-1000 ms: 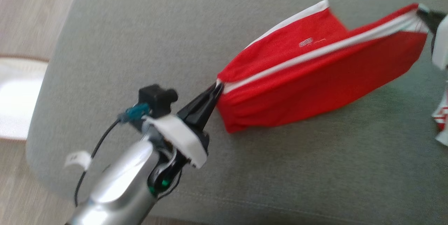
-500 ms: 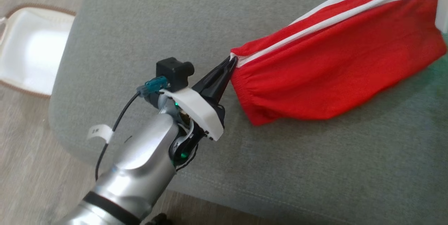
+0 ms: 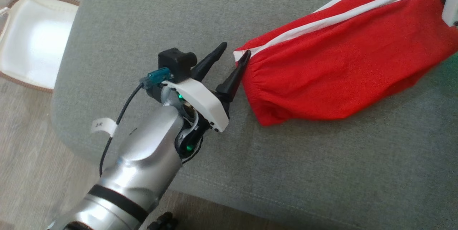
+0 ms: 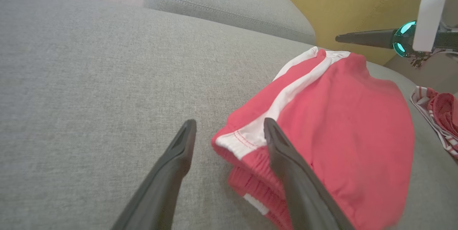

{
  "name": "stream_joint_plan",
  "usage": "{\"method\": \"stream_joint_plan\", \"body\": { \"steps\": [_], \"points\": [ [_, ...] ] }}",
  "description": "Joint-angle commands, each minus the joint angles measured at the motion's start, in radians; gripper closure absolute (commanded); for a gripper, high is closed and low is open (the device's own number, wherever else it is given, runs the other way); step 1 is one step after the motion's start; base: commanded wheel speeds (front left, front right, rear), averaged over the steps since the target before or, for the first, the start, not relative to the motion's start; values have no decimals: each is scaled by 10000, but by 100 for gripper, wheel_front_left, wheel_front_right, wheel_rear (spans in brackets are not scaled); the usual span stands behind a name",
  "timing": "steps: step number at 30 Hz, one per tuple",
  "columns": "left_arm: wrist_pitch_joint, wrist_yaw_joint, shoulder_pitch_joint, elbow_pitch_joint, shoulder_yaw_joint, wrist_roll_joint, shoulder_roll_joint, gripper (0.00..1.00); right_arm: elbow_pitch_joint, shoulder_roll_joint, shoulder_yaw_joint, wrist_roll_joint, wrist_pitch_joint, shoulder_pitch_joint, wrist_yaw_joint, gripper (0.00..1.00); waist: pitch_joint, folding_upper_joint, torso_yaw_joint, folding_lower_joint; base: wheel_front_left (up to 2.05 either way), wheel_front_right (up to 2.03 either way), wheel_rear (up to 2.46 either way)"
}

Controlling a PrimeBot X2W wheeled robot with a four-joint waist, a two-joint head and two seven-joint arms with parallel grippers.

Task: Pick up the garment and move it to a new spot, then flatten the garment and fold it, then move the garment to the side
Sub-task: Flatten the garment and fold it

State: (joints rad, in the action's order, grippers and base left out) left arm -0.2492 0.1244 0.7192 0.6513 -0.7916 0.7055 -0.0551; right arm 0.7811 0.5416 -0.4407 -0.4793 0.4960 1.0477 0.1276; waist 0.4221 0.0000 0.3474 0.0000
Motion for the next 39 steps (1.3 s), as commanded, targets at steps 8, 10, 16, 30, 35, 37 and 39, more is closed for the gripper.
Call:
{"method": "stream_joint_plan", "body": {
  "steps": [8,10,16,30,35,37,39],
  "points": [
    [-123,-75,-4,-573,1570,-300,-385,0,-114,-278,410,-71,-2283,-88,31,0,-600,0,-604,0,0,0,0],
    [-123,-129,-149,-803,1932,-450,-460,0,-248,-340,386,-145,-2949,-294,31,0,-830,0,-771,0,0,0,0],
    [-124,-432,-720,-1688,3261,-754,-564,0,-843,-652,335,-119,-5087,-1073,31,0,-1626,0,-1346,0,0,0,0],
    [-125,-958,-3060,-3425,5672,-1695,-223,0,-2813,-2070,1112,2007,-7500,-4589,31,0,-3227,0,-2573,0,0,0,0],
    [-125,-823,-3845,-3965,6133,-2230,-104,0,-3972,-2874,2014,2967,-7563,-6019,31,0,-3416,0,-2843,0,0,0,0],
    [-125,-750,-4172,-4206,6288,-2588,-74,0,-4396,-3255,2286,3322,-7570,-6581,31,0,-3489,0,-2948,0,0,0,0],
    [-125,-656,-4510,-4436,6393,-2916,-41,0,-4803,-3624,2581,3695,-7572,-7091,31,0,-3566,0,-3039,0,0,0,0]
  ]
}}
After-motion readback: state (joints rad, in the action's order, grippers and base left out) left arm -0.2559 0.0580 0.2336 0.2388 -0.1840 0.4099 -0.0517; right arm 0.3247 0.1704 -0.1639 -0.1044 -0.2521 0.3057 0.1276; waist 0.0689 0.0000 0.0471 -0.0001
